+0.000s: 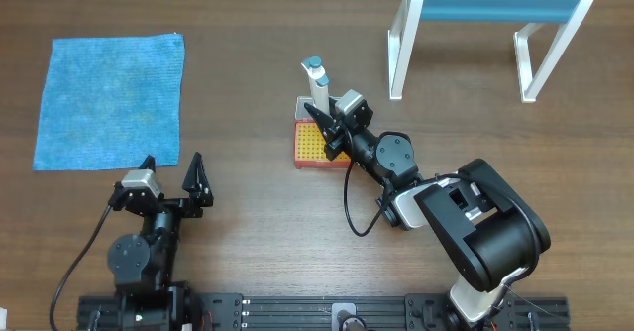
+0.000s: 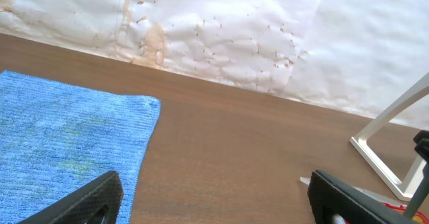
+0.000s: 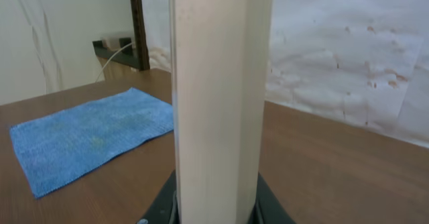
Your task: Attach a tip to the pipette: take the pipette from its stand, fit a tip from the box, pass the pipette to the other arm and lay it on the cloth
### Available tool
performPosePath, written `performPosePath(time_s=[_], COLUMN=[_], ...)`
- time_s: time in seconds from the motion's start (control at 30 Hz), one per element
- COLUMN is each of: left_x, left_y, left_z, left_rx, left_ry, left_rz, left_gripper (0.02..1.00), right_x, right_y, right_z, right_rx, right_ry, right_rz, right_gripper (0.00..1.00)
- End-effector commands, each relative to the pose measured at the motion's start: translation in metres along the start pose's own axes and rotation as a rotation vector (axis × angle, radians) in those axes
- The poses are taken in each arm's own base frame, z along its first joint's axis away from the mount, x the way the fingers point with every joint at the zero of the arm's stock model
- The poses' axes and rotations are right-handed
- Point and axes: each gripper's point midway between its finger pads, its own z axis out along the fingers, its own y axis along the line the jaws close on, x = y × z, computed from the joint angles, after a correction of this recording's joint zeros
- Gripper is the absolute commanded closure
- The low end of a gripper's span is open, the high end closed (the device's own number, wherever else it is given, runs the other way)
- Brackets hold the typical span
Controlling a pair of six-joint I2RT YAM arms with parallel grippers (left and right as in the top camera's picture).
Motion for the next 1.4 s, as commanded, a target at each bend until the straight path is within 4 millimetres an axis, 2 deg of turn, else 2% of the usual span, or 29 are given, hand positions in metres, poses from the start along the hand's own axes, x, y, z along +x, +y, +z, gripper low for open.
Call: performPosePath(time_s=[0.03,0.67,1.4], left_x=[0.001,0.001,0.001], left_y=[0.002,0.002,0.002], left_z=[0.000,0.000,0.000], left_rx=[-0.008,-0.008,-0.008], left_ry=[-0.001,-0.001,-0.001], left_rz=[0.013,0.013,0.013], left_gripper=[0.126,0.126,0.126], right_x=[-0.003,-0.001,0.013], right_y=[0.000,0.011,0.010], right_z=[0.004,0.006,0.006], right_rx=[-0.011,-0.038,-0.036], right_ry=[-0.014,-0.009,0.041], right_rz=[-0.015,-0.012,0.001], right_gripper=[0.919,0.919,0.917])
